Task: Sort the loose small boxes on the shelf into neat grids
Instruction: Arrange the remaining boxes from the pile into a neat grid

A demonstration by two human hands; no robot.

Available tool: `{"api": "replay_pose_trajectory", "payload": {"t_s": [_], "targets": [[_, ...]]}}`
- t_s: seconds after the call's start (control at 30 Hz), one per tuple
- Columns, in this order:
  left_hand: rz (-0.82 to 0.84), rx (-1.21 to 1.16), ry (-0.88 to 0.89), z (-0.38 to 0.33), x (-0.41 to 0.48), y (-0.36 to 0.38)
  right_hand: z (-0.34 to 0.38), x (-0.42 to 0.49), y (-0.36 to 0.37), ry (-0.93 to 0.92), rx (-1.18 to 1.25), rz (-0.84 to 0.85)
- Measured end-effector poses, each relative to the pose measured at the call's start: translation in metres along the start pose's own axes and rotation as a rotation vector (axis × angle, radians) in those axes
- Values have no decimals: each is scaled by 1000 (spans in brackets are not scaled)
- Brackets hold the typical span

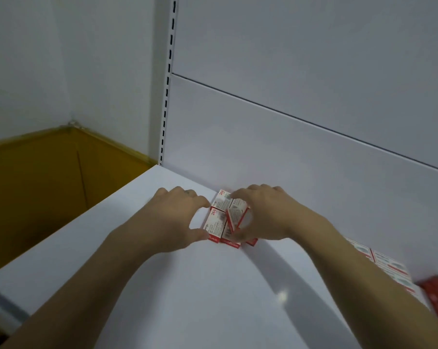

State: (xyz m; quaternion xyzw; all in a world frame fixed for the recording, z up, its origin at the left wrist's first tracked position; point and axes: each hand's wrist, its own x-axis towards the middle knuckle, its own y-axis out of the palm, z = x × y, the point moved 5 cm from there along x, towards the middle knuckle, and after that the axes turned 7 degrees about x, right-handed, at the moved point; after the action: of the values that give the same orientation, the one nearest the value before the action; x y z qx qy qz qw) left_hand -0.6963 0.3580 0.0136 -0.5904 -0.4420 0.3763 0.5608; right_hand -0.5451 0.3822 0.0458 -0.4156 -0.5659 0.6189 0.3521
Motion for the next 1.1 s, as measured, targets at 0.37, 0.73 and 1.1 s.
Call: {"api": "replay_pose_trajectory", "payload": {"t_s": [0.37,0.73,1.1], "targets": [[-21,38,136,-33,10,-15,-23,-32,15,136,110,-80],[-219,-97,277,-89,16,-27,-57,-76,12,109,458,-328],[-603,-186,559,-193,24,-32,-133,-166,10,225,1073,-621]]}}
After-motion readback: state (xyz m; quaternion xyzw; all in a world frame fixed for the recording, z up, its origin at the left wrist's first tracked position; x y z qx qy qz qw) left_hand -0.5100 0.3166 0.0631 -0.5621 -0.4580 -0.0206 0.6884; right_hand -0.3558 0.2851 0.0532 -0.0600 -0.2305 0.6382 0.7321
